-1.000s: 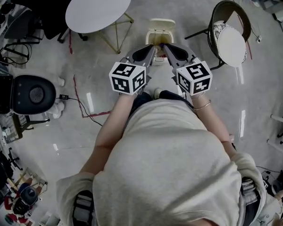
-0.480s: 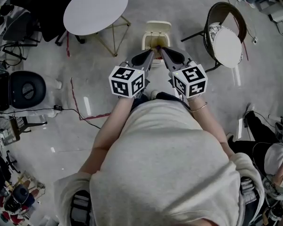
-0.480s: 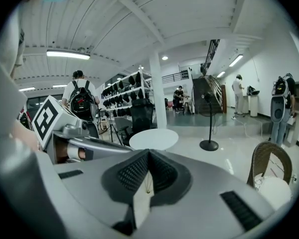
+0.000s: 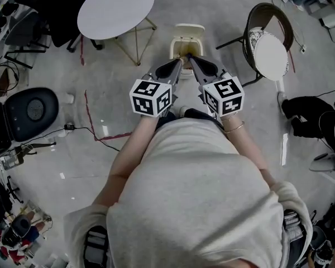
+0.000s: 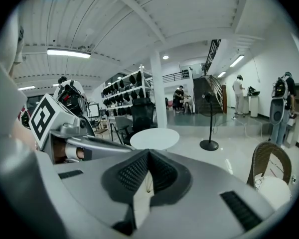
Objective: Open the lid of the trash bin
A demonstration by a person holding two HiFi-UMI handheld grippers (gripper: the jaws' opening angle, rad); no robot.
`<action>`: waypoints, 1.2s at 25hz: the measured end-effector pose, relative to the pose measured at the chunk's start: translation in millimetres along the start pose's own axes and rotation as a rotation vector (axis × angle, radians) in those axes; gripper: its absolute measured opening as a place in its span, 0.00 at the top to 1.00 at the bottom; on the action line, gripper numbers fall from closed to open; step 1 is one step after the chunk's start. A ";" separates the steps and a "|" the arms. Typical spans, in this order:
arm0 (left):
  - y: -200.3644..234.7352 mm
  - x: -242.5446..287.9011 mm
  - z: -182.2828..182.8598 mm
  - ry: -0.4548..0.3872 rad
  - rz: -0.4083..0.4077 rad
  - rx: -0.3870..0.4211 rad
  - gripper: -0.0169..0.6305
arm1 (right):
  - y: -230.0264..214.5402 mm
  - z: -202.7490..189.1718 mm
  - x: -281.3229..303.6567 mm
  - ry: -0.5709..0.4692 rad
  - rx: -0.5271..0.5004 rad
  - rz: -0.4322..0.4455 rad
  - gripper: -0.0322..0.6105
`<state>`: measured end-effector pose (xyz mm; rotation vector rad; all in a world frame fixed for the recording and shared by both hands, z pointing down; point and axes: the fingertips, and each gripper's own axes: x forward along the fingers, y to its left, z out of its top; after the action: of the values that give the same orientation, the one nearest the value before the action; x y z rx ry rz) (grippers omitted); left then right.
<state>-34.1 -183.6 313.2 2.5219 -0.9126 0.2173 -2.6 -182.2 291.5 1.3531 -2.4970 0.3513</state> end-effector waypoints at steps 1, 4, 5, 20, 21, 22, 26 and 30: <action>-0.2 -1.1 -0.1 0.001 -0.002 0.000 0.96 | 0.6 -0.1 0.2 -0.001 0.006 0.001 0.94; -1.3 -3.8 -1.4 0.001 -0.004 -0.004 0.96 | 2.2 -2.3 -0.3 -0.003 0.027 0.004 0.94; -1.3 -4.5 -1.9 0.001 -0.005 -0.005 0.96 | 2.9 -2.8 -0.4 -0.003 0.028 0.004 0.94; -6.2 -0.7 -15.3 0.043 -0.052 -0.036 0.96 | 4.0 -3.4 2.0 -0.004 0.037 0.009 0.94; -6.1 -0.5 -17.4 0.048 -0.052 -0.039 0.96 | 3.5 -3.9 2.2 -0.002 0.037 0.008 0.94; -6.0 -0.3 -19.6 0.052 -0.050 -0.040 0.96 | 3.0 -4.8 2.4 0.001 0.037 0.006 0.94; -6.2 1.7 -21.9 0.058 -0.043 -0.036 0.96 | 1.4 -6.8 3.0 0.008 0.032 0.006 0.94; -9.3 3.2 -20.0 0.051 -0.041 -0.025 0.96 | -3.5 -5.7 1.5 0.002 0.035 -0.005 0.94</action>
<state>-25.7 -169.8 328.6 2.4982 -0.8374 0.2545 0.3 -183.2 297.7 1.3715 -2.4968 0.3965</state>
